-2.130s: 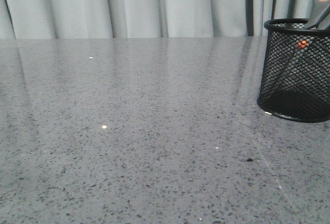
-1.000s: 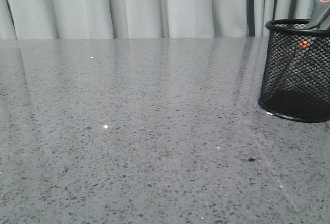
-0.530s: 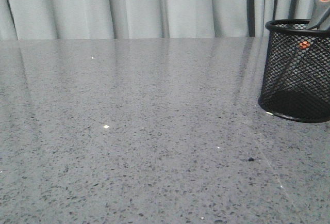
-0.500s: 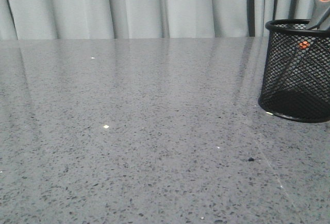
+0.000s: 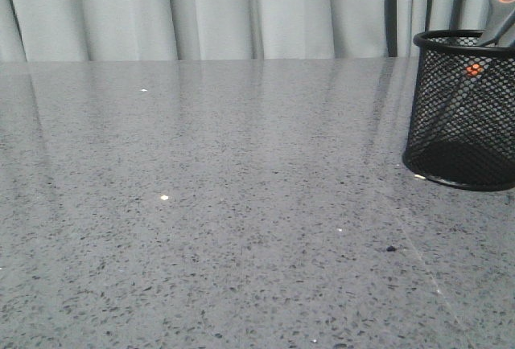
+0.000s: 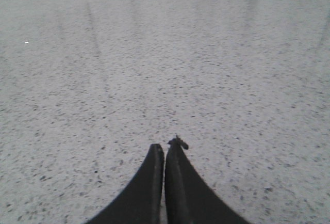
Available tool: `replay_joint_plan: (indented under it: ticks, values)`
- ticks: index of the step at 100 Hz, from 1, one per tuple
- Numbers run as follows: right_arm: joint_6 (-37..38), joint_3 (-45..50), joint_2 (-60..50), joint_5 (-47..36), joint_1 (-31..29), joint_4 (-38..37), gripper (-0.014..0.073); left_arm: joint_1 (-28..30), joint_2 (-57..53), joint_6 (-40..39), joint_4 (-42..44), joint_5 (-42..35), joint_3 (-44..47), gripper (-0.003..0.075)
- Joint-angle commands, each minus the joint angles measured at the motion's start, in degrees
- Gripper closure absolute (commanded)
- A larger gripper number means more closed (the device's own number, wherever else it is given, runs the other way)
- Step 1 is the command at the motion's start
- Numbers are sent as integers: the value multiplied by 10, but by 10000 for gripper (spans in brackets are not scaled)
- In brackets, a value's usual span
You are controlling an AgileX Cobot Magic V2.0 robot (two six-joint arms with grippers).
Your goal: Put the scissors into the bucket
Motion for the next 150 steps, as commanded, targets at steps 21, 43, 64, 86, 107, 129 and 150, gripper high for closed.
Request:
replay_joint_plan:
  ticks: [21, 43, 64, 86, 107, 129, 150]
  values:
    - [-4, -12, 2, -43, -1, 6, 639, 12, -16, -7, -1, -30, 22, 740]
    - [-4, -12, 2, -43, -1, 6, 639, 12, -16, -7, -1, -30, 22, 740]
    - [-4, -1, 2, -45, -2, 6, 639, 12, -16, -7, -1, -30, 22, 740]
    - [84, 74, -11, -70, -19, -73, 639, 12, -16, -7, -1, -30, 22, 740]
    - [309, 197, -11, -170, -49, -170, 639, 12, -16, -7, -1, -30, 22, 740]
    - [309, 230, -11, -95, -54, -182, 639, 12, -16, -7, -1, -30, 22, 740]
    - [309, 230, -11, -90, -54, -182, 639, 12, -16, -7, -1, -30, 22, 740]
